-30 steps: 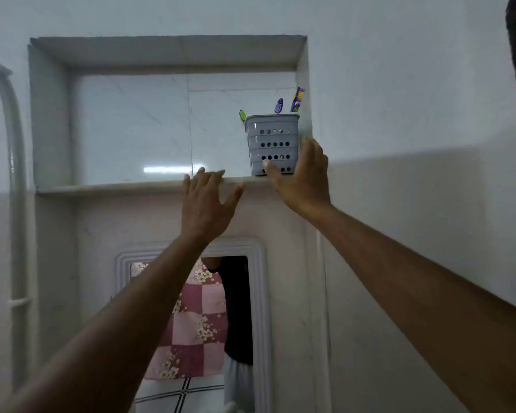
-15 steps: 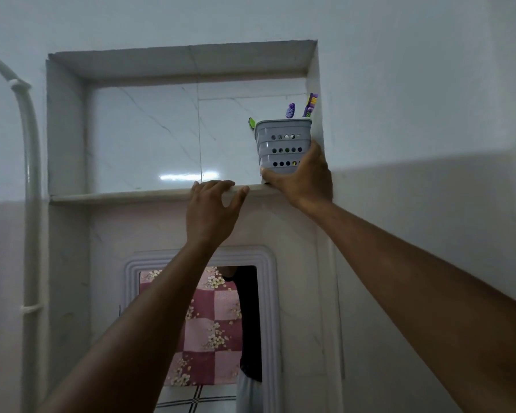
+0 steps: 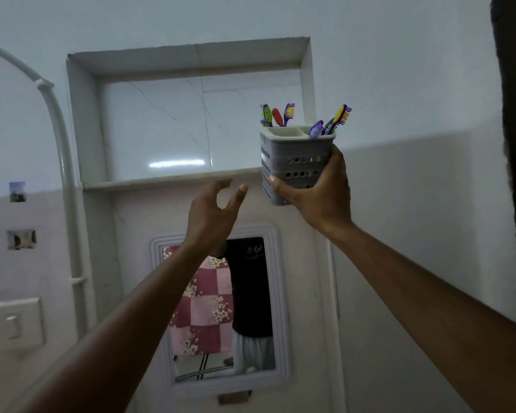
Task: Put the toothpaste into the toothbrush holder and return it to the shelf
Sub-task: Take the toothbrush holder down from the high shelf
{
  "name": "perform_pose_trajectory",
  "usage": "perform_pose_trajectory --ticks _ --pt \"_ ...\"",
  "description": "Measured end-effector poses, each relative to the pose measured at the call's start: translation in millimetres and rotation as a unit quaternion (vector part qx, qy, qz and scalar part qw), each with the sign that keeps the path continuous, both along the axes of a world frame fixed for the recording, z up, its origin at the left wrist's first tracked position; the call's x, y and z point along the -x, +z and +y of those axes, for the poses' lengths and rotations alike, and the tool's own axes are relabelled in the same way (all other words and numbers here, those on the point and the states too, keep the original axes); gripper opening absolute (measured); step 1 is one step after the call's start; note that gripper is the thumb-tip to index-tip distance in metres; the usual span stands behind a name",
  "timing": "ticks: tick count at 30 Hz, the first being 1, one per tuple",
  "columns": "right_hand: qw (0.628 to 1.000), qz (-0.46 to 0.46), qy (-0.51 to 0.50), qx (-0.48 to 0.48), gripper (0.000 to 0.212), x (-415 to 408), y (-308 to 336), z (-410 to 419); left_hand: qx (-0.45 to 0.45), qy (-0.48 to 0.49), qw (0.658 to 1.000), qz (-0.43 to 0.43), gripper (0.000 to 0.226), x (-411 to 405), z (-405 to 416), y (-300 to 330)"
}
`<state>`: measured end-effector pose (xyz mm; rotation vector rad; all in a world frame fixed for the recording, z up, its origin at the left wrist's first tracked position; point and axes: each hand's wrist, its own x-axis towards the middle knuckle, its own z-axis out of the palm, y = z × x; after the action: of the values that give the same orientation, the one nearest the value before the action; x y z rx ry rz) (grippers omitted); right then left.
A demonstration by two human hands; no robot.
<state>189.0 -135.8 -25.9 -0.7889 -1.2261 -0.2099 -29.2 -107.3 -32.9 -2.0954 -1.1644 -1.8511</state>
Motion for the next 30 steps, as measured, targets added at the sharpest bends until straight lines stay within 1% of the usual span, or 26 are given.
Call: perform_pose_trajectory --ticks 6,9,11,13,16,20,26,30 --pt "0.997 0.002 -0.012 0.071 0.116 18.3 -78.4 -46.9 0.046 -0.013 0.998 0.030 0.059 23.5 -37.6 -60.5" --pt "0.993 0.010 -0.028 0.117 0.116 28.1 -121.9 -66.4 0.059 -0.034 0.997 0.047 0.053 33.2 -53.2 -96.2" --pt "0.989 0.009 -0.027 0.147 0.115 31.6 -150.3 -75.6 0.087 -0.045 0.993 0.063 0.056 39.2 -55.8 -122.4" --pt "0.984 0.010 -0.021 0.177 0.114 35.4 -177.8 -84.4 0.120 -0.036 0.991 0.055 0.065 43.8 -58.2 -150.6" --pt "0.977 0.019 -0.004 0.210 0.114 37.2 -219.6 -94.9 0.157 -0.037 0.986 0.037 0.062 43.7 -68.4 -191.5" --pt "0.966 0.032 0.020 0.255 0.108 34.6 -280.5 -100.8 0.214 -0.039 0.975 0.034 0.065 49.1 -74.0 -256.1" --pt "0.935 0.028 0.038 0.352 0.109 21.4 -373.2 -95.6 0.286 -0.006 0.958 0.018 0.056 44.8 -80.0 -362.4" --pt "0.910 0.021 0.042 0.413 0.111 10.1 -439.8 -87.7 0.351 0.006 0.936 -0.008 0.053 39.1 -81.5 -436.3"
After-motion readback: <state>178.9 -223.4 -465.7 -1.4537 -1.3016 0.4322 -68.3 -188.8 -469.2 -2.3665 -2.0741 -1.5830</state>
